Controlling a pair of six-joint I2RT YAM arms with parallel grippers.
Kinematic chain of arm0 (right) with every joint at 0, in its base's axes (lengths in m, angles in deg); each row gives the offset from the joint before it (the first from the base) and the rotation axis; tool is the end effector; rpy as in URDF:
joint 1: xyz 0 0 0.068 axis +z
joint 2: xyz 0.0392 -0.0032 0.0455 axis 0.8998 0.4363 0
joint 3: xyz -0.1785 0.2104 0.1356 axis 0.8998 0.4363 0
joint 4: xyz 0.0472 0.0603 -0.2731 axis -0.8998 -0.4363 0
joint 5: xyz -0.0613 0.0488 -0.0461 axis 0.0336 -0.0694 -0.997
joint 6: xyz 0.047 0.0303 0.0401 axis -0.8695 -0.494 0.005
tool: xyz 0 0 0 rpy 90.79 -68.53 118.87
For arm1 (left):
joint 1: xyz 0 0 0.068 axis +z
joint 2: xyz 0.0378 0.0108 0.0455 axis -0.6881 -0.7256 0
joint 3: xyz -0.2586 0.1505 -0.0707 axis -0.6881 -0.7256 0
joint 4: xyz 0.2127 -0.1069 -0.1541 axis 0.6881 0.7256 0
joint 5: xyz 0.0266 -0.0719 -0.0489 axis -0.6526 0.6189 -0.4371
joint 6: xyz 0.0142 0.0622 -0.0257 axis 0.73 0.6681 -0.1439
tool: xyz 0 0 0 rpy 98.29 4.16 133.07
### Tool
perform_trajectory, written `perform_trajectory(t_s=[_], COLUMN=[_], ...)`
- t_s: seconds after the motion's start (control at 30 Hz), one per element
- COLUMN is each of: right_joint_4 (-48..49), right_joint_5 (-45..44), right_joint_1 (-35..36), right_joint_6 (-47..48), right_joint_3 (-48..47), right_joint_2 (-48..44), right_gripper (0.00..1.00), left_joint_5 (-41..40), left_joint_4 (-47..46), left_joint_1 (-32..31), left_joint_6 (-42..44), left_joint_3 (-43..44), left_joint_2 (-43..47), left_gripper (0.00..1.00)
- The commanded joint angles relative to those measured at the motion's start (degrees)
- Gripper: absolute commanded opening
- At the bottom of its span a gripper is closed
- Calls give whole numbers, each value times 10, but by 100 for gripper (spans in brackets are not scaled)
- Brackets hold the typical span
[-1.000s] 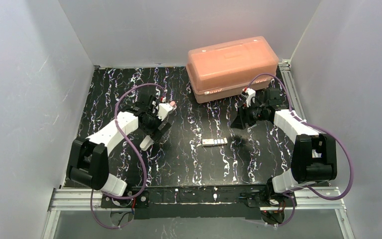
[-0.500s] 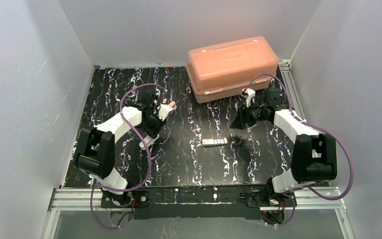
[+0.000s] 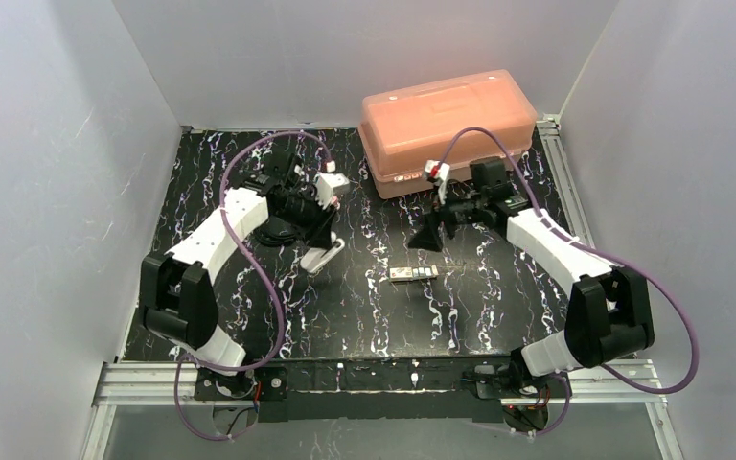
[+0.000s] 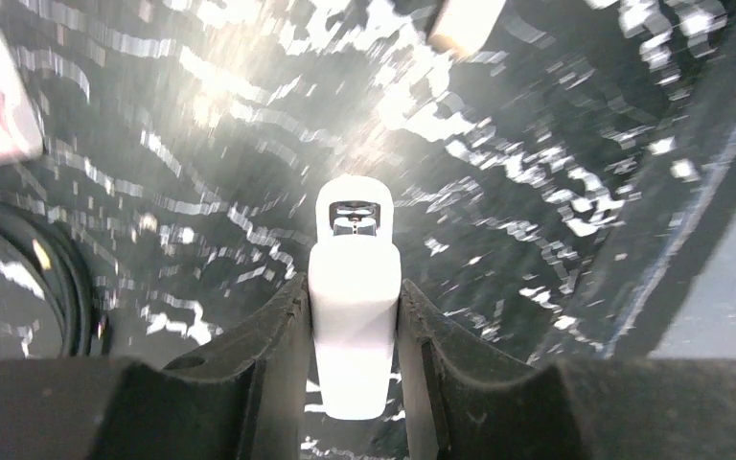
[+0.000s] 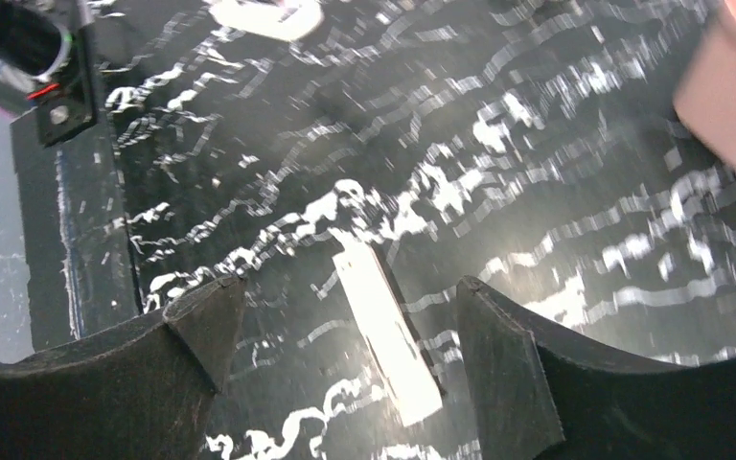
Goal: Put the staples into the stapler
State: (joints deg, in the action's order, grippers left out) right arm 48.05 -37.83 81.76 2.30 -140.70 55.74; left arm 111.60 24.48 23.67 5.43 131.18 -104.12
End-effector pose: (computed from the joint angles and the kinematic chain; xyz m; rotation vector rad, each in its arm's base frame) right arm 0.3042 0.1403 0.2781 -1.0796 1.8954 0.9479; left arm 0.3231 -0.1466 0.2726 1.1802 2.2550 -0.6550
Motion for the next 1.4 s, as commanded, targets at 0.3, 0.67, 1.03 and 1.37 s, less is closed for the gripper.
perform_trajectory(t_s=[0.3, 0.67, 1.03, 1.37], right_joint_4=[51, 100, 165, 215], right_joint_5=[81, 131, 135, 114], right_joint_1=[112, 117, 122, 88], right_joint_6=[-20, -78, -138, -179], right_joint_3=[-97, -43, -18, 6], right_joint_2=[-9, -22, -19, -26], right_gripper=[99, 89, 62, 1], left_joint_5=[232, 243, 235, 228], left_joint_4=[-26, -133, -144, -181], left_joint_1=[-98, -111, -118, -106], left_joint_6=[-67, -114, -119, -124], left_joint_3=[109, 69, 62, 33], left_joint_2=[65, 92, 86, 109], left_gripper=[0, 0, 0, 0])
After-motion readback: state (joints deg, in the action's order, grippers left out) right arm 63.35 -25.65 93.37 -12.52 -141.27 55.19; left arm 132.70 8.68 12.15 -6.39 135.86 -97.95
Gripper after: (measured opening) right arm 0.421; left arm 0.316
